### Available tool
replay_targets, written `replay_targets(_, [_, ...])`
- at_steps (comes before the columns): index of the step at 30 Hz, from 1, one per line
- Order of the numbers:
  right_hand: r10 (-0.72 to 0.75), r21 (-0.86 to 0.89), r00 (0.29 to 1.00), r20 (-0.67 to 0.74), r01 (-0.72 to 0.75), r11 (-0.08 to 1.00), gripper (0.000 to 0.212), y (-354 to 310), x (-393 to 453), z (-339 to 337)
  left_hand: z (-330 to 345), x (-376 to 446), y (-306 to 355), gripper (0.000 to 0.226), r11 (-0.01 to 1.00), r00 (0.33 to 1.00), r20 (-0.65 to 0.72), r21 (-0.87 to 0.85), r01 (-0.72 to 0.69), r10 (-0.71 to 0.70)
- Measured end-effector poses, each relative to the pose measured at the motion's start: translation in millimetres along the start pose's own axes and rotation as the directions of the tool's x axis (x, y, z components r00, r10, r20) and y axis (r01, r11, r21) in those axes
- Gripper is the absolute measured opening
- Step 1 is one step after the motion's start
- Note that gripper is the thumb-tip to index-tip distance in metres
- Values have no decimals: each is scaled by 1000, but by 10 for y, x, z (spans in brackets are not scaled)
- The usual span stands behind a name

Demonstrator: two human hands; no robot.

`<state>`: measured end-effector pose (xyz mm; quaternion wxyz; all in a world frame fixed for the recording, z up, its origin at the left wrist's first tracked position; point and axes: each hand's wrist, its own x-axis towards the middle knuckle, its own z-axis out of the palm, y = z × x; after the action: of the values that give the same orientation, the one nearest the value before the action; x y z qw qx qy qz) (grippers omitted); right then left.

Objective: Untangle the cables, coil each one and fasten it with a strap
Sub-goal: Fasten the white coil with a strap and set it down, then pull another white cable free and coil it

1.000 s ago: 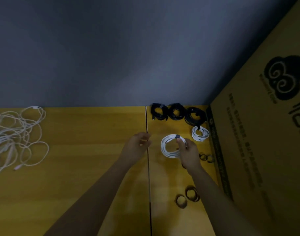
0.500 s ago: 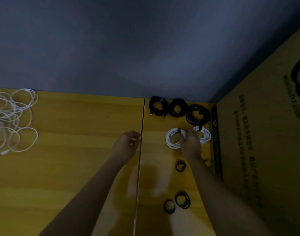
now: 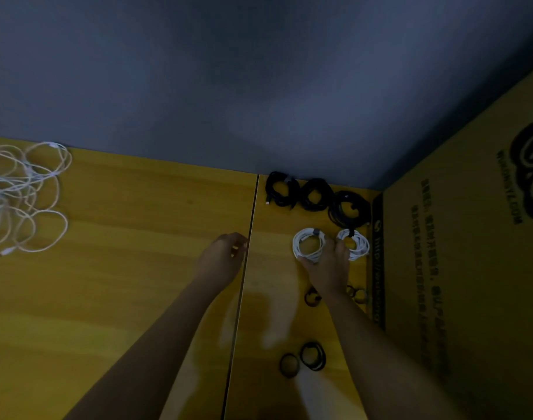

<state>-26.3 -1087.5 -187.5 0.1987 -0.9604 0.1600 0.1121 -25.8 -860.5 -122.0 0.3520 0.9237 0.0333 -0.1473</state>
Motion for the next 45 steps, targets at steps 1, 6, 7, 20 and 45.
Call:
replay_targets(1, [0,-10,1000,5,0,1000,83,-3,-2,-10,-18,-11,-13,24,1000,1000,-1,3,3,-3])
replay_targets(6, [-82,-60,996,-43,79,995,69,-131,-135,-83,-186,-85,-156,26,998,1000,12,56,16,-17])
replay_targets(7, [-132,-88,990,-46,127,988,62,-178,-173,-88,-233,-110,-200,27,997,1000,13,74,18,-19])
replay_targets(20, [-609,-81,776,162,626,776,32,-2367,-700,538,-1951,-688,-1719,29,913,950,-230,299,276,-212])
replay_targets(45, [-861,-89,231,452,973,214,53,-6612,-2011,2649,-4387,-1452,-5439,50,730,745,-322,193,655,-583])
